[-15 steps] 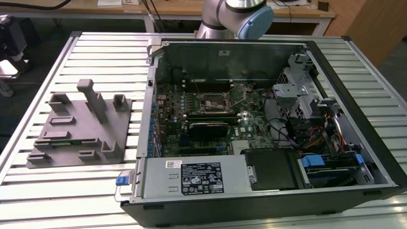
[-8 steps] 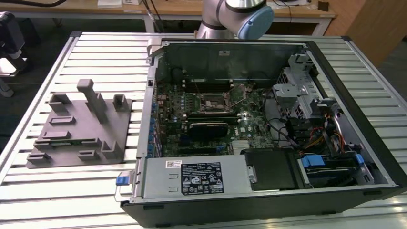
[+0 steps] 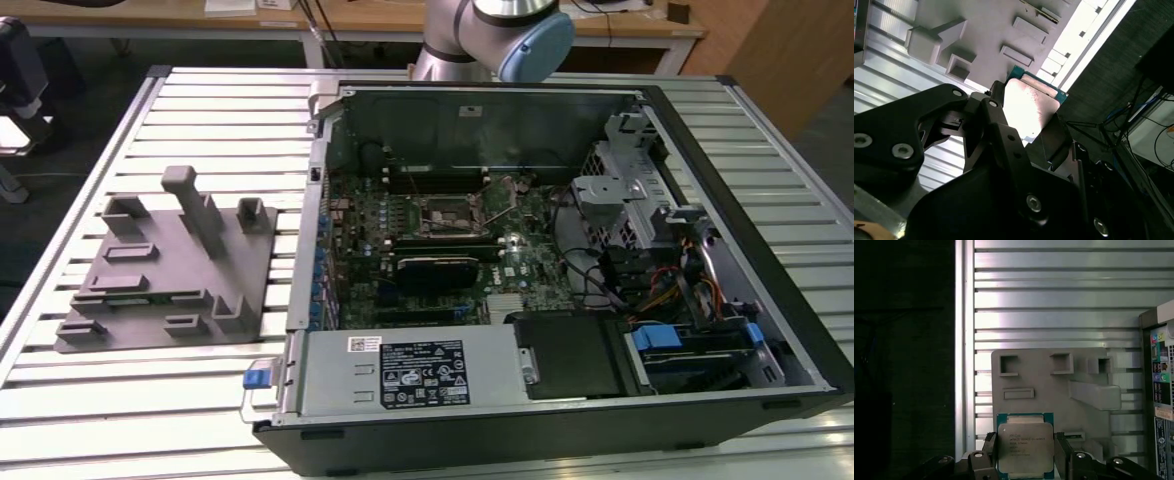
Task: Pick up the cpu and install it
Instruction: 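Pick up the cpu and move it towards the insertion slot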
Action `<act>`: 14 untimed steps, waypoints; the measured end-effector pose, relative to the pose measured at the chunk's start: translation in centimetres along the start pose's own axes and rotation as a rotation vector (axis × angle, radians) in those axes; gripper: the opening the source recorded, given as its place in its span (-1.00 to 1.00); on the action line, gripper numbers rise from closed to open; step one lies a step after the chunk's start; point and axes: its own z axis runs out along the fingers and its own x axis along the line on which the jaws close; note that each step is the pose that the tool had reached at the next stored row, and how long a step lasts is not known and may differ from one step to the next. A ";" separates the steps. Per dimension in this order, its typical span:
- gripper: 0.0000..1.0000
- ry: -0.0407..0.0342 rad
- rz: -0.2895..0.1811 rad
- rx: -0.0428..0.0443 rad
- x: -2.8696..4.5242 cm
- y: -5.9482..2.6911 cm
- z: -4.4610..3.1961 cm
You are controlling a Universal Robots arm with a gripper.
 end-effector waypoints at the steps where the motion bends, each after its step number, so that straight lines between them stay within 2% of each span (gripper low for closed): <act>1: 0.08 -0.0001 0.000 -0.0001 0.00 0.00 -0.01; 7: 0.08 0.0002 0.000 0.0002 -0.04 0.01 -0.05; 14: 0.08 0.0001 0.000 0.0001 -0.67 0.02 -0.03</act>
